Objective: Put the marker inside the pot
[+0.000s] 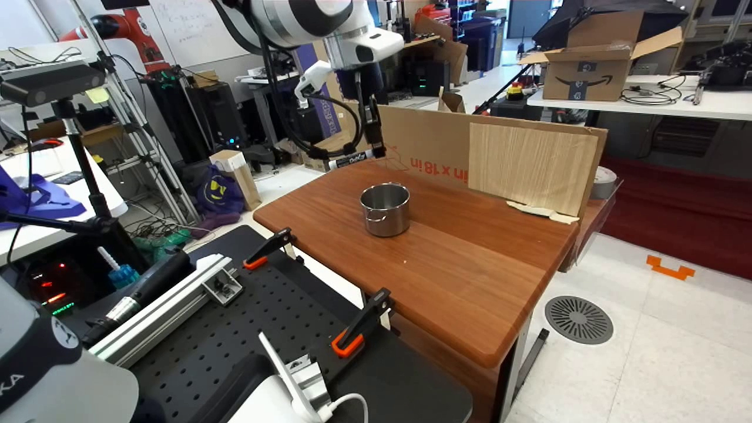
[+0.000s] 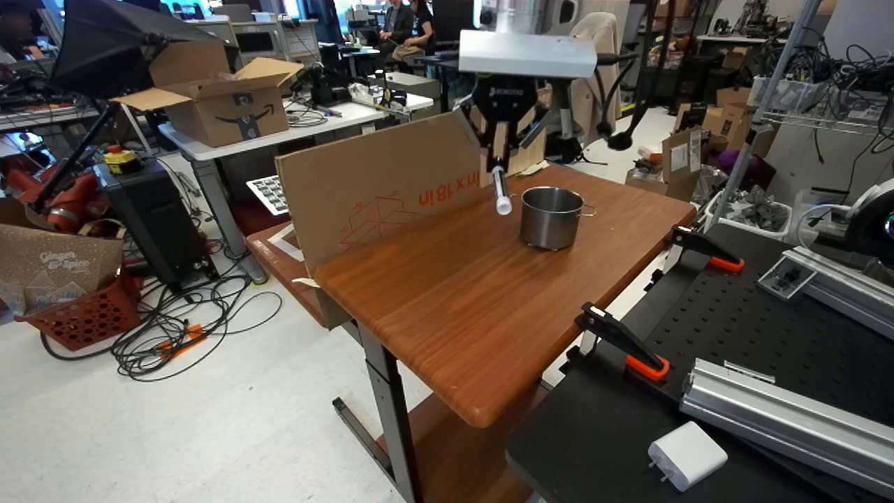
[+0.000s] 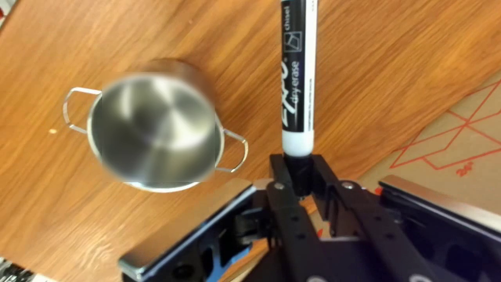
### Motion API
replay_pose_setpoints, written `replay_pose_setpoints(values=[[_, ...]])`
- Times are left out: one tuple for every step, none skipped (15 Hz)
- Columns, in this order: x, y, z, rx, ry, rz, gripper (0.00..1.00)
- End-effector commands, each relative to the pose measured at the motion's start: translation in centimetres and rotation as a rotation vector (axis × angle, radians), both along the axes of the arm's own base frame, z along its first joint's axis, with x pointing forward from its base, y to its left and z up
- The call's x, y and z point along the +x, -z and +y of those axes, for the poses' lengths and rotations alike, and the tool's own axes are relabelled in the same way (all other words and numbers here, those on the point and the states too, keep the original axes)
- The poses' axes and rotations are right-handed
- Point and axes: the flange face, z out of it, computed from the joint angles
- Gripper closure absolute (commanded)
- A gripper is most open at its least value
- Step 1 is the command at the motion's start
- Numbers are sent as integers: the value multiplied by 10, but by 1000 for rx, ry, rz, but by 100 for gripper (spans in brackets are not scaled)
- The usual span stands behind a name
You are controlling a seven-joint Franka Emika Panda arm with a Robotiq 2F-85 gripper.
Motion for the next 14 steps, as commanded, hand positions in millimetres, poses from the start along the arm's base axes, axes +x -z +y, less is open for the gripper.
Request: replay_pose_setpoints(values=[[-31, -31, -25, -59, 51, -78, 95], [-36, -40, -35, -79, 70, -96, 95], [-39, -49, -45, -102, 92, -116, 95], [-42, -56, -54, -122, 112, -136, 95], [-42, -63, -63, -141, 136, -154, 95], [-42, -68, -71, -155, 156, -170, 95], [-41, -71, -79, -169, 178, -184, 95], [-41, -73, -84, -181, 194, -194, 95], [-39, -71, -88, -195, 207, -198, 95], [-38, -68, -89, -204, 217, -201, 95], [-38, -64, -88, -212, 222, -200, 95], [-38, -60, -87, -219, 227, -201, 95], [-37, -56, -84, -227, 229, -200, 95], [-36, -51, -81, -232, 232, -199, 95]])
